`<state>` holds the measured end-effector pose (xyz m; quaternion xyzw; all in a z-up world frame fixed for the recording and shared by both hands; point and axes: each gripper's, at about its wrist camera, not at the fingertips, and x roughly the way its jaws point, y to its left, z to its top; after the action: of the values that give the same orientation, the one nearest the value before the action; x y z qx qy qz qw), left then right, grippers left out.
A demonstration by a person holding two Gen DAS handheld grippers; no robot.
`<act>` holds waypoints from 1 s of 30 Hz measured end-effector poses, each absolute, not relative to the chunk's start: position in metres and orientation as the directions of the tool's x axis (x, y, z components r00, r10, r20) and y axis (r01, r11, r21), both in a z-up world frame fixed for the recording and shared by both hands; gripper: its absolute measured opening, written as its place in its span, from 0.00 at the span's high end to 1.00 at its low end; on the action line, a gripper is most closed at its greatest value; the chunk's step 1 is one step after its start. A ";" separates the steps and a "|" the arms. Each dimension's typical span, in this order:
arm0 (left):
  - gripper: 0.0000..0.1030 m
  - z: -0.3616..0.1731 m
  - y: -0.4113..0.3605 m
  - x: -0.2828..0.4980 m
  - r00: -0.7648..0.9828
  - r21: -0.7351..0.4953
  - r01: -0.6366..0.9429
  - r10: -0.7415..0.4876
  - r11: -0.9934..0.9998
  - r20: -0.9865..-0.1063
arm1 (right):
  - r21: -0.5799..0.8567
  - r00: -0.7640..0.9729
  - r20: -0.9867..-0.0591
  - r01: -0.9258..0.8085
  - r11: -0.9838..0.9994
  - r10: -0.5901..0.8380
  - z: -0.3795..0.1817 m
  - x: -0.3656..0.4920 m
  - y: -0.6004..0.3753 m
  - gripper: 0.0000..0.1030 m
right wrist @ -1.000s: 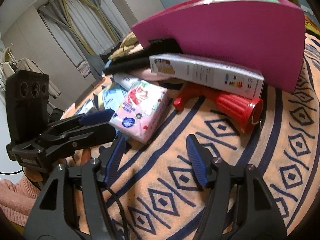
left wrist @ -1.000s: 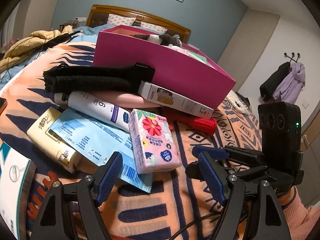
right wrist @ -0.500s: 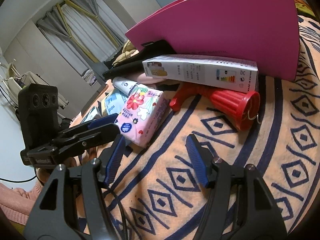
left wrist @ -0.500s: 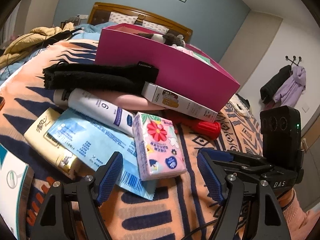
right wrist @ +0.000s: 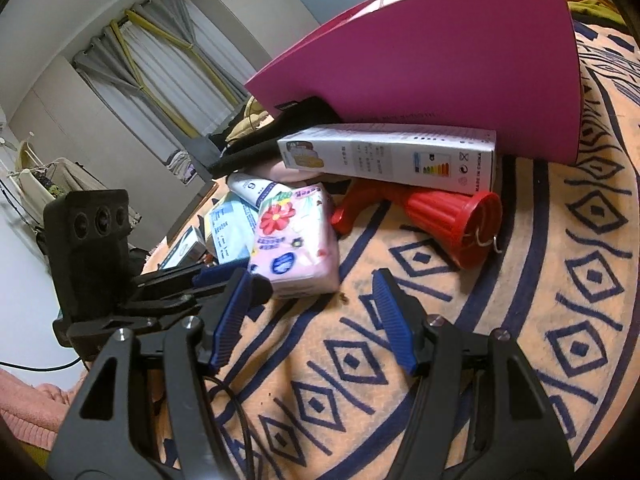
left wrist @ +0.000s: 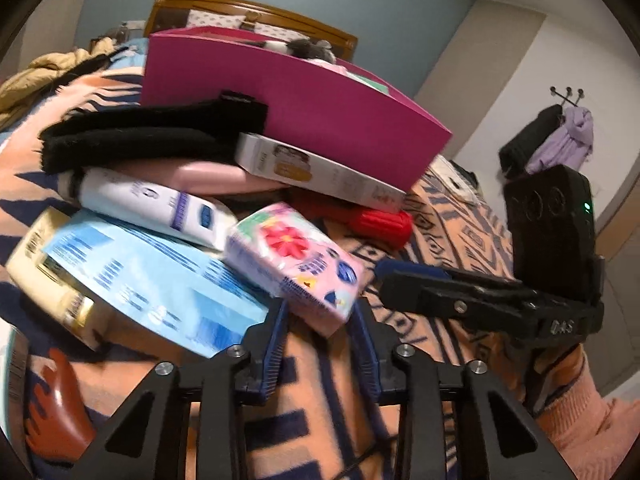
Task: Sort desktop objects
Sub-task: 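Move both grippers back down to the pink floral tissue pack on the pile, then close both grippers on the pink floral tissue pack from its two sides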
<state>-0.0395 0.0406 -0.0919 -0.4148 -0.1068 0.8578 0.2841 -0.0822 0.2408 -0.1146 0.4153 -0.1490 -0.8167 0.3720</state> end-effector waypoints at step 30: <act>0.46 -0.081 0.039 -0.071 -0.492 -0.346 -0.424 0.534 -0.837 -0.688 | 0.292 -0.409 -0.700 0.585 -0.757 -0.586 -0.112 -0.076 0.193 0.30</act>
<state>-0.0713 0.0387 -0.0810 -0.4202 -0.0653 0.8613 0.2782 -0.0762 0.1928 -0.1119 0.4171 -0.0004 -0.8393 0.3488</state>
